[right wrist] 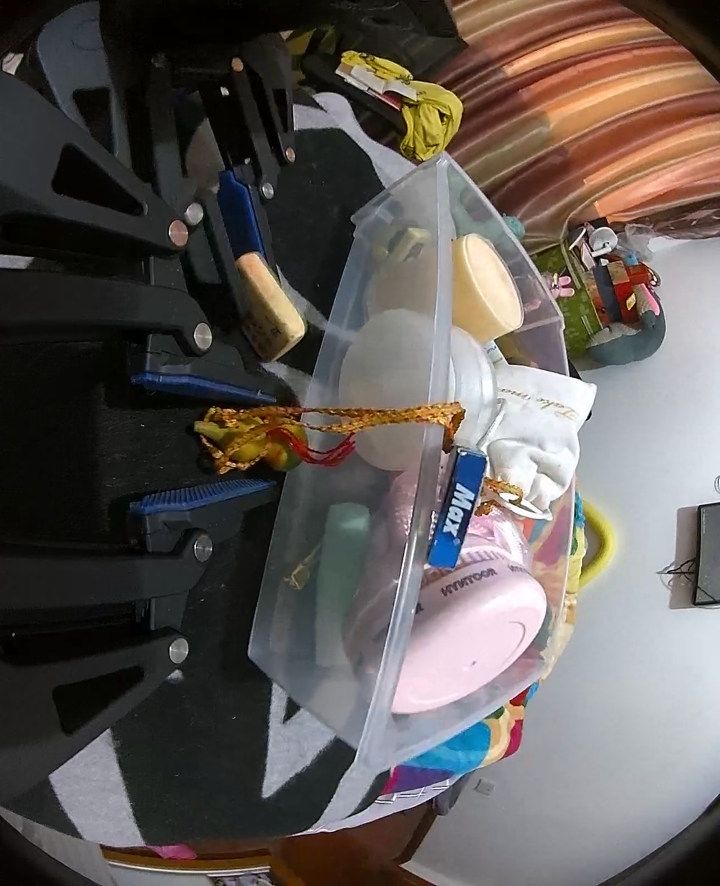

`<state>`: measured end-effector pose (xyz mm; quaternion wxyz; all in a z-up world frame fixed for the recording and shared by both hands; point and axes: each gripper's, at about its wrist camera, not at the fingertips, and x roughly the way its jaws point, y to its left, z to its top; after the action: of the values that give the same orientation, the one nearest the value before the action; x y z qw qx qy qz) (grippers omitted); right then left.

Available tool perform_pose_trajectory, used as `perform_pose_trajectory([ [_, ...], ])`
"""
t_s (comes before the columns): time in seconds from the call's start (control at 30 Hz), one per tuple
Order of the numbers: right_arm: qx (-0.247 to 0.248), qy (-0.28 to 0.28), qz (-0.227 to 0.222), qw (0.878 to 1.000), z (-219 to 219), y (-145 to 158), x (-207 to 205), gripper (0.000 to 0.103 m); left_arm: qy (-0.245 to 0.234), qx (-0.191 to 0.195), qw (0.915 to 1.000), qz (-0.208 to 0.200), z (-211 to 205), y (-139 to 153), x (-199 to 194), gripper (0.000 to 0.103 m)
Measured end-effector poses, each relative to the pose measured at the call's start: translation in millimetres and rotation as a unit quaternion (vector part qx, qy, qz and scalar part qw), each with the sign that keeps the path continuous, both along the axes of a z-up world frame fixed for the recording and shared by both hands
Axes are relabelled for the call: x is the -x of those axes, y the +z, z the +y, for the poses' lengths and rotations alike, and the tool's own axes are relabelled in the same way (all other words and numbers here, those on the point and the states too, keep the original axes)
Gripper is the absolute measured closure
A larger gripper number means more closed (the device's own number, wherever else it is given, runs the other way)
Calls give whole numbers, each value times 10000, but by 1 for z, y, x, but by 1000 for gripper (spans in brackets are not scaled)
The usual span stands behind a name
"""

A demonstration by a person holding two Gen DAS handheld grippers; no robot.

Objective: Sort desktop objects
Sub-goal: 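Grasp the tan bar with the left tool while the right tool grasps the gold tassel charm, then drop the tan bar into the box with the left tool while the right tool drops the charm in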

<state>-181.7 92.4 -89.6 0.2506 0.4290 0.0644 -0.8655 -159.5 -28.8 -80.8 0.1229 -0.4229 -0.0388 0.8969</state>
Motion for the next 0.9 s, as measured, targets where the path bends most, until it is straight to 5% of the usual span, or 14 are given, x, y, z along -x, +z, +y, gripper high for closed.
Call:
perform_pose_trajectory([
  [0.67,999,144,20,9949,32,32,-27,85,513,-14,9963,690,-8,14,-25,93],
  [0.9,853,147,319,9957,20,37,-39,85,581,77,9935,972,-8,28,-42,93],
])
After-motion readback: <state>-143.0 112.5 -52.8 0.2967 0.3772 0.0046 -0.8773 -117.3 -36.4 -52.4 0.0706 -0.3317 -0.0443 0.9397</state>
